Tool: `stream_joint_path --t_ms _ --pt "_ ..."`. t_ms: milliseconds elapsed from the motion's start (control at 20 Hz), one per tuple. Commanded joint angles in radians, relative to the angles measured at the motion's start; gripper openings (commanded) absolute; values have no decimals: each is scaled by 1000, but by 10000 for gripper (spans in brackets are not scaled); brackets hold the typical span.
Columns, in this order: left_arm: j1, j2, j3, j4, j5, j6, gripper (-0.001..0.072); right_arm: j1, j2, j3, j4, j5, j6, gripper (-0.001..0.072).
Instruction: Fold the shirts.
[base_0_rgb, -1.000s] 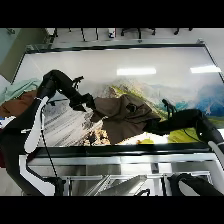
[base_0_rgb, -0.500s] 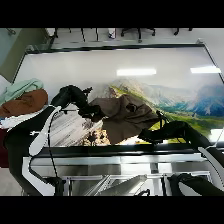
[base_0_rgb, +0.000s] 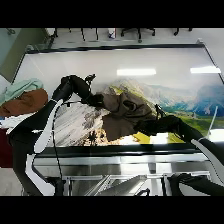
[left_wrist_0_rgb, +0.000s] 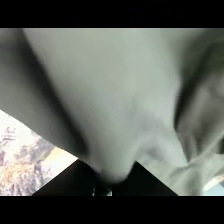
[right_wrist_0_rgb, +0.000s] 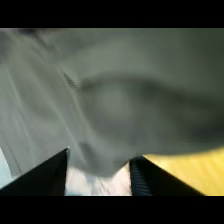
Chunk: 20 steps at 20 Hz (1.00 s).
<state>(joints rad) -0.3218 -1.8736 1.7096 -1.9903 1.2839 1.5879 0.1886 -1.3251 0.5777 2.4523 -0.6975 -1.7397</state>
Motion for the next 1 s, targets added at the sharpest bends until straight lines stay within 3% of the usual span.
stream_joint_path --t_ms 0,50,100,200,350,600,750,950 --pt "-1 0 61 -1 72 1 21 59 -109 88 5 26 1 262" --pt "-1 0 66 -1 95 1 21 72 -140 117 5 25 1 181" --pt "0 0 71 -1 117 1 21 79 -162 142 1 24 0 28" --pt "7 2 94 -2 184 1 20 73 -165 176 -19 -5 -4 26" --pt "22 74 150 -3 246 -1 20 -11 -47 217 -119 -203 -3 25" --pt "98 357 342 -3 209 -134 20 -331 455 414 -56 -446 -37 25" --pt "160 580 399 -3 122 -206 21 -537 700 666 -32 -492 -45 25" --pt "256 952 231 1 -107 -269 20 -678 790 994 -33 -501 -45 25"
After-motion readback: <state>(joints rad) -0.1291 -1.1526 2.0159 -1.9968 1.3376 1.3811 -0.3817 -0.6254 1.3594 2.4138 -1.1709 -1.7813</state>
